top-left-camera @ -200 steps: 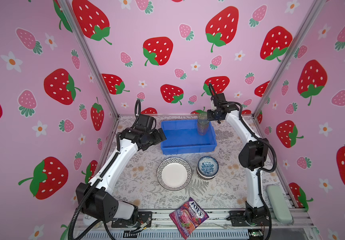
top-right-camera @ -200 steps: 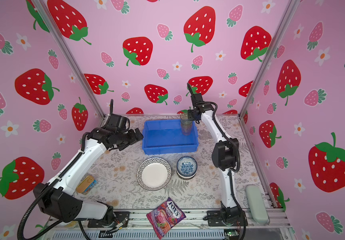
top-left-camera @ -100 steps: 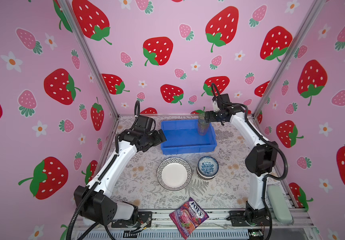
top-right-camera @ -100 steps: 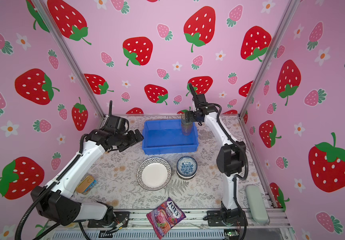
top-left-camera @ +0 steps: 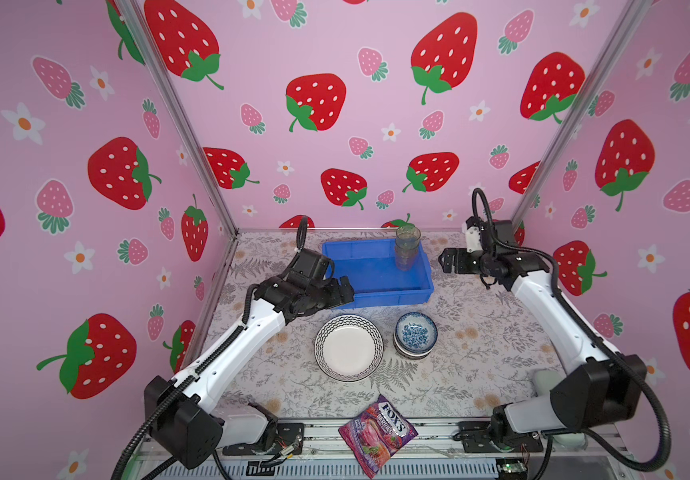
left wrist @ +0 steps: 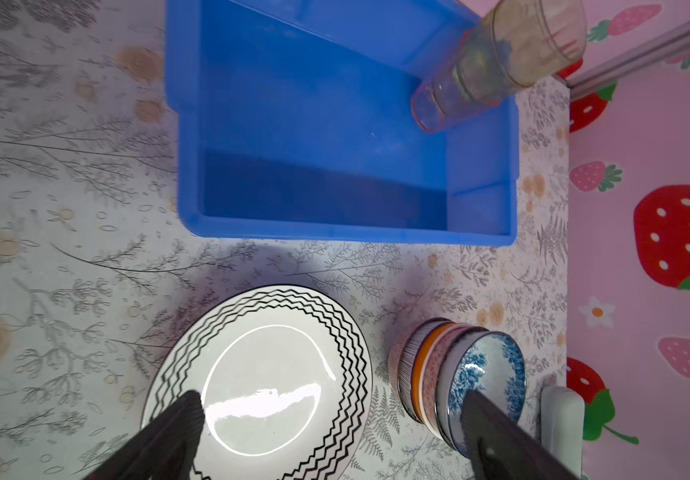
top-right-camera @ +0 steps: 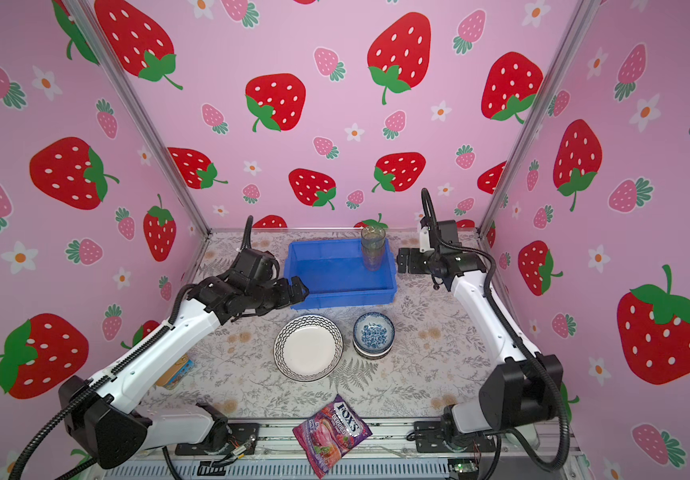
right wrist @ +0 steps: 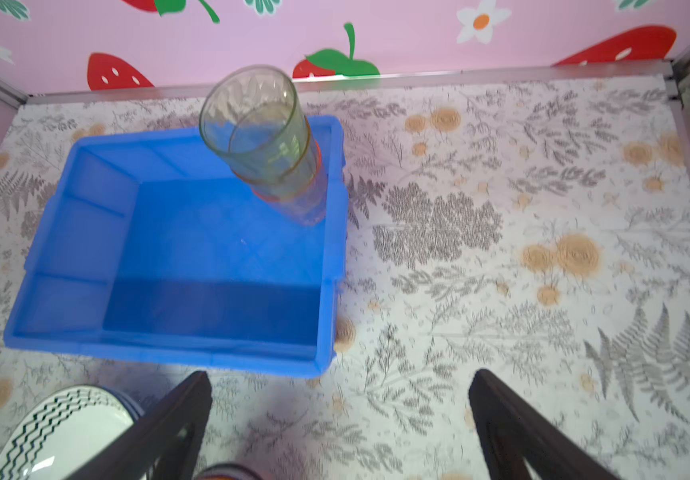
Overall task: Place the mixed dishes into the plastic bin
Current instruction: 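Raise the right gripper from the bin while the left moves over the plate, then reach the right gripper to the blue floral bowl while the left hovers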
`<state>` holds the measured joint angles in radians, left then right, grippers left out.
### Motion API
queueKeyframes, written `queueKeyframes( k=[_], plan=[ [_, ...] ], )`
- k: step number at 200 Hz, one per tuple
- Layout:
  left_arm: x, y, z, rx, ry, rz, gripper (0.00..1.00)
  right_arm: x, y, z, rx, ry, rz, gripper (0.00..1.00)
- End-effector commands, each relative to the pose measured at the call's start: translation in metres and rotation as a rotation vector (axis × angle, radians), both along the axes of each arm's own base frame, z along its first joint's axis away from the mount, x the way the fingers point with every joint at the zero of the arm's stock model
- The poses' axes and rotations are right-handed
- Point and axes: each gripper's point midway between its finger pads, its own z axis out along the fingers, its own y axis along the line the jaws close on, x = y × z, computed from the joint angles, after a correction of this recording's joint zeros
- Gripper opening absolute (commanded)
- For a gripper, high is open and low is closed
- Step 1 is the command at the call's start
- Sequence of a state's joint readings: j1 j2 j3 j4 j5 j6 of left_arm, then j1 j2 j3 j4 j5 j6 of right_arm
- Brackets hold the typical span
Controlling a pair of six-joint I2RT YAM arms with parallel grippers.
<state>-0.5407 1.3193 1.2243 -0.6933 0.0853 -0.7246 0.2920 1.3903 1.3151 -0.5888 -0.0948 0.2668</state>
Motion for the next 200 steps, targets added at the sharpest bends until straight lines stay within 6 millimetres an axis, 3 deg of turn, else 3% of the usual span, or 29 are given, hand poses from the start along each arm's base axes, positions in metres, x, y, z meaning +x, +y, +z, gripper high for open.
queueKeyframes(
  k=[1,45,96,142,200],
  plan=[
    [0.01,-0.013,-0.005,-0.003,-0.03,0.012,0.99,-0.027,-0.009,-0.002,0.013,-0.002,-0.002,0.99],
    [0.005,-0.028,-0.027,0.015,0.018,-0.039,0.99,-0.08,-0.013,-0.036,0.058,0.061,0.027,0.93],
    [0.0,-0.036,-0.05,0.131,0.087,-0.106,0.99,-0.111,-0.008,-0.059,0.121,0.106,0.041,0.82],
    [-0.004,-0.032,-0.055,0.294,0.1,-0.096,0.99,-0.126,-0.01,-0.08,0.088,0.143,0.05,0.76],
    [-0.01,-0.019,-0.058,0.427,0.093,-0.047,0.99,-0.118,-0.001,-0.082,0.059,0.152,0.11,0.64]
  ],
)
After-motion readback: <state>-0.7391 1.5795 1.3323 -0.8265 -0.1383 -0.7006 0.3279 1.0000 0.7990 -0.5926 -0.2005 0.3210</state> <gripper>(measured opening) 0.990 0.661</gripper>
